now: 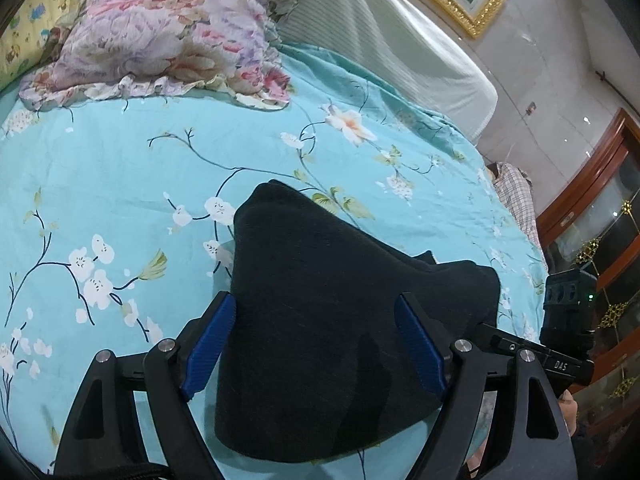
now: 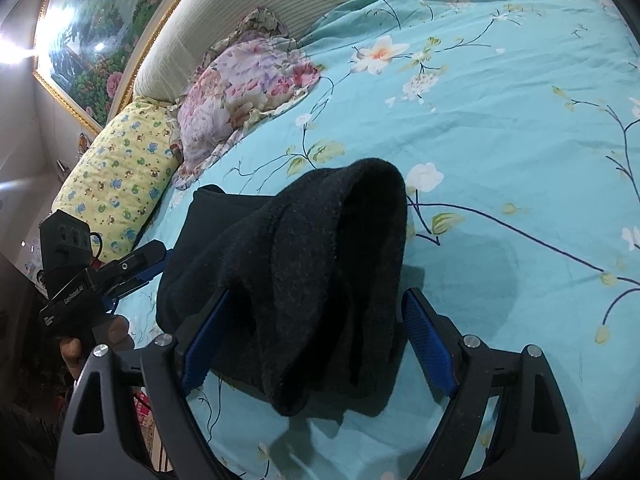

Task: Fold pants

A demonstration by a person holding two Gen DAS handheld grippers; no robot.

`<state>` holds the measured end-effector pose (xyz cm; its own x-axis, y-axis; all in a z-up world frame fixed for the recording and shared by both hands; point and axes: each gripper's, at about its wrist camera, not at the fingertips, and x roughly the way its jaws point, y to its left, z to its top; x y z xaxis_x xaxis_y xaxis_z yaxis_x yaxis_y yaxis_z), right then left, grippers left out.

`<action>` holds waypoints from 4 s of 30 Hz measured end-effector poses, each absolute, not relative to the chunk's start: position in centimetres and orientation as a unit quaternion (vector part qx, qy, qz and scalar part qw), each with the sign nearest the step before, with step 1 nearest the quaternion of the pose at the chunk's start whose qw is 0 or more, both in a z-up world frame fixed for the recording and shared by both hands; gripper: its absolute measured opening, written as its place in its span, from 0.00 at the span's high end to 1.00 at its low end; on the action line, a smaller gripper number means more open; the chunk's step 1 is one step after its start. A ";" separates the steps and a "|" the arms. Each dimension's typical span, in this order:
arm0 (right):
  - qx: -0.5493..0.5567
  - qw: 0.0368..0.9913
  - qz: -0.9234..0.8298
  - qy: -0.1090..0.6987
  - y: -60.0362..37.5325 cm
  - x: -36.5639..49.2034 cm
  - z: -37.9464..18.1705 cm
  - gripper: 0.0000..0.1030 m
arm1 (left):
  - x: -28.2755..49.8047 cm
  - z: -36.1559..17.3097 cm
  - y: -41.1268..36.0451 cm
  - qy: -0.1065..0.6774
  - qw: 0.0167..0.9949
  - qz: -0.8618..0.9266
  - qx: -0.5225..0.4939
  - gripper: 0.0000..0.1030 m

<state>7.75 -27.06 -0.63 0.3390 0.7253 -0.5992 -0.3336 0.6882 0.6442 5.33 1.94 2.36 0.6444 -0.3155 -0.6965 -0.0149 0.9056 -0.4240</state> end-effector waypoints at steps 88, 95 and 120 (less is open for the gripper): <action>0.080 0.716 0.516 0.463 -1.2 22.0 1.4 0.46 | 5.9 -0.4 23.6 0.361 0.863 0.097 -0.340 0.55; 0.081 0.726 0.502 0.463 -1.8 22.3 0.2 0.35 | 6.0 -0.3 23.3 0.367 0.868 0.111 -0.315 0.42; 0.088 0.775 0.466 0.418 -5.1 18.1 3.8 0.06 | 0.8 2.7 19.8 0.365 0.881 0.180 -0.242 0.21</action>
